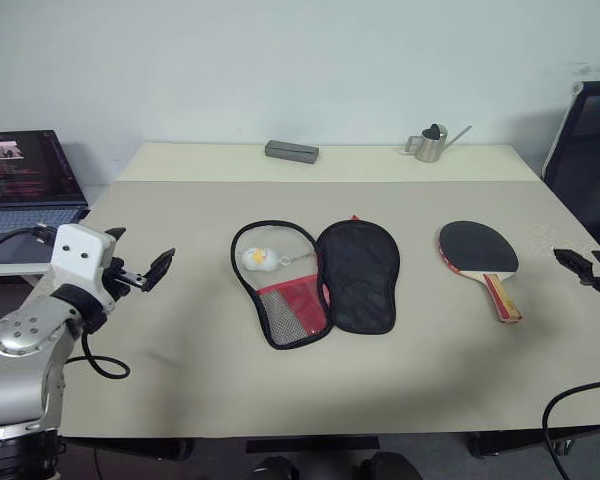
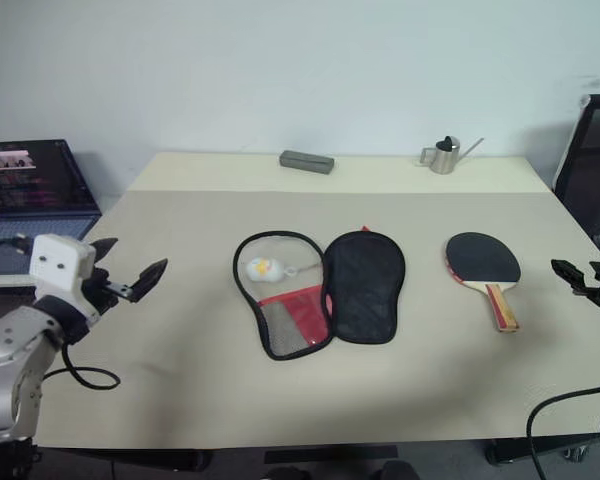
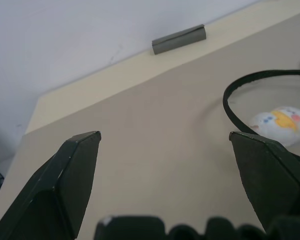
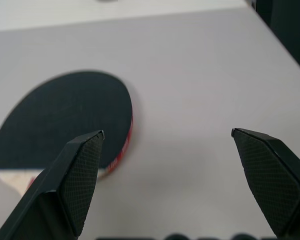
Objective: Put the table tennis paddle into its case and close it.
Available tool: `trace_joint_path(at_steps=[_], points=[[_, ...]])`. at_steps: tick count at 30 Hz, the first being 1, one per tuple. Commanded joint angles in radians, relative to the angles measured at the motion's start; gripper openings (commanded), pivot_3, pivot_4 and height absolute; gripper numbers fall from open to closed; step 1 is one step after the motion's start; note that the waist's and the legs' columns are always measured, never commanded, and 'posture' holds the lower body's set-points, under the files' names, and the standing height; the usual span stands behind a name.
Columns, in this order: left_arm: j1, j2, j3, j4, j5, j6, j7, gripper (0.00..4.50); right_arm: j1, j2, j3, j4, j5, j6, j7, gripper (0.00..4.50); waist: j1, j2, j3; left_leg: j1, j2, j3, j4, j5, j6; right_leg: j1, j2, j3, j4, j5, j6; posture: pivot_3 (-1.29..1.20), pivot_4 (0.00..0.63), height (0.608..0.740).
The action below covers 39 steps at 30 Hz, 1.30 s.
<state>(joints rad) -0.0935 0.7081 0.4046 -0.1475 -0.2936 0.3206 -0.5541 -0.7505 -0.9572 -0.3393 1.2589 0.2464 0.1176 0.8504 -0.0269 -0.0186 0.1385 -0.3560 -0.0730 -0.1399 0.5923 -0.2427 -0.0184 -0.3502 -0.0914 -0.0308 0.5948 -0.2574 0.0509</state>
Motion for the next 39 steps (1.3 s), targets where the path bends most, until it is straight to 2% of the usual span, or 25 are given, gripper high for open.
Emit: trace_joint_path(at_steps=[1,3,10,17,25,32,39], points=[[-0.029,0.003,-0.004,0.000,0.008,-0.021,0.008,4.50,-0.011,-0.045,-0.014,-0.038,-0.001,-0.003,0.012,4.48,0.000,0.000,0.000,0.000,0.000,0.001,0.000,0.000,0.000,0.000,0.000,0.001,0.000,0.000,0.000,0.00,0.150,0.740],[-0.045,0.012,-0.015,0.041,0.031,-0.049,0.004,4.50,-0.016,-0.048,-0.029,-0.046,0.010,-0.023,-0.003,4.48,0.001,0.000,0.000,0.001,0.000,0.002,0.000,0.000,0.000,0.000,0.000,0.002,0.000,0.000,0.001,0.00,0.150,0.740],[-0.105,0.011,-0.019,0.107,0.023,-0.086,-0.021,4.50,-0.040,-0.019,-0.019,-0.123,0.029,0.022,0.080,4.48,-0.001,-0.001,0.000,0.003,0.000,0.006,0.000,0.000,0.000,0.000,0.002,0.012,0.000,0.002,0.006,0.00,0.150,0.740],[-0.091,0.037,0.058,0.126,-0.029,-0.095,-0.063,4.50,-0.033,0.060,0.007,-0.226,0.039,0.069,0.157,4.48,-0.003,-0.002,0.000,0.005,0.002,0.008,0.000,0.000,0.000,-0.001,0.003,0.016,0.000,0.005,0.010,0.00,0.150,0.740],[-0.124,0.059,0.036,0.133,-0.034,-0.076,-0.091,4.50,0.107,0.137,0.036,-0.573,0.105,0.235,0.244,4.48,0.009,-0.002,0.000,0.004,0.002,0.008,0.000,0.000,0.001,-0.002,0.003,0.016,0.000,0.006,0.011,0.00,0.150,0.740],[-0.134,0.069,0.015,0.102,-0.057,-0.040,-0.125,4.50,0.164,0.149,0.082,-0.734,0.127,0.313,0.287,4.48,0.023,-0.002,0.000,0.004,0.002,0.008,0.000,-0.001,0.000,-0.003,0.003,0.017,0.000,0.006,0.011,0.00,0.150,0.740],[-0.121,0.117,-0.020,0.083,-0.110,0.016,-0.262,4.50,0.216,0.198,0.099,-0.911,0.169,0.435,0.236,4.48,0.023,-0.002,-0.001,0.003,0.003,0.008,0.000,-0.001,0.000,-0.004,0.003,0.017,0.000,0.006,0.011,0.00,0.150,0.740]])
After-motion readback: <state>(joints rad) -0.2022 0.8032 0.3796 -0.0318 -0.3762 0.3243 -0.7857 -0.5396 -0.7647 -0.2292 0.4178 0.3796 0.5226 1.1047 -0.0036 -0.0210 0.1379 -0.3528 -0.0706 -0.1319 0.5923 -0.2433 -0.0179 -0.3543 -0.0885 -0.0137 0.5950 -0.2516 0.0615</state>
